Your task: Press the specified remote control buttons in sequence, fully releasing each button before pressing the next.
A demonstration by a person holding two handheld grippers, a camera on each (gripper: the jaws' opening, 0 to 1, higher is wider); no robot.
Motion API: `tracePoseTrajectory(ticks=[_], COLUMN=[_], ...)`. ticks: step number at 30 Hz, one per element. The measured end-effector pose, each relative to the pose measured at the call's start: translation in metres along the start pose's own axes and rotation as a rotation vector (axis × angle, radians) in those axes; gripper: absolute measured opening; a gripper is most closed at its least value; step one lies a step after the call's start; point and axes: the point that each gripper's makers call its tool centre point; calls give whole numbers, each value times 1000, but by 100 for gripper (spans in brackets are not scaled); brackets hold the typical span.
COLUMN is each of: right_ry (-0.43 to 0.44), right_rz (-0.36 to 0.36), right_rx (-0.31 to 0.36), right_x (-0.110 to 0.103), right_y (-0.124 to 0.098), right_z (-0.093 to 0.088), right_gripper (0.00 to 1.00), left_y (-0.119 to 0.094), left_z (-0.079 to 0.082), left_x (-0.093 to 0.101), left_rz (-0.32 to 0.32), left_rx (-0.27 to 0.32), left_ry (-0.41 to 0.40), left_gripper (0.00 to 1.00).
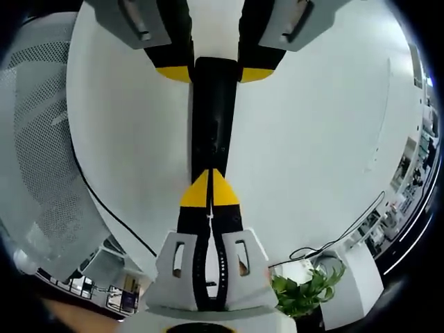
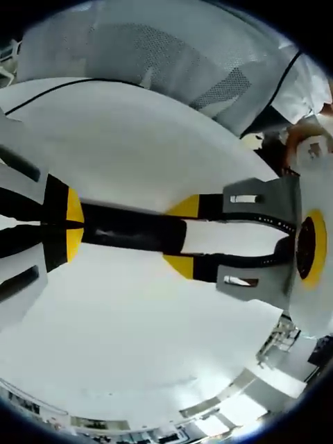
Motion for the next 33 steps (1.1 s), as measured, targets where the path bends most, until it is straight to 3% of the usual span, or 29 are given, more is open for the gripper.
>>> tracePoseTrajectory(ticks=[12,22,33], right_ry=[-13,46,14], right_rz=[16,4,-49], right_rx=[-50,32,40], right_x=[2,2,15], right_y=[2,-2,-24], right_z=[-1,-1,6], right_gripper=[0,0,0], left_y=[0,-1,0], left_z=[0,0,0], left_x=[0,0,0], left_rz=[-1,-2,-8], left_rx=[9,4,-5], left_ry=[-6,-3,3], left_gripper=[23,23,22])
Point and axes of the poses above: the point that each gripper's makers call its tool centre point, and the gripper's own axes: y roughly forward along the fingers, x roughly to its right, z roughly out of its top, and after that the axes turned 2 degrees about x, right-handed
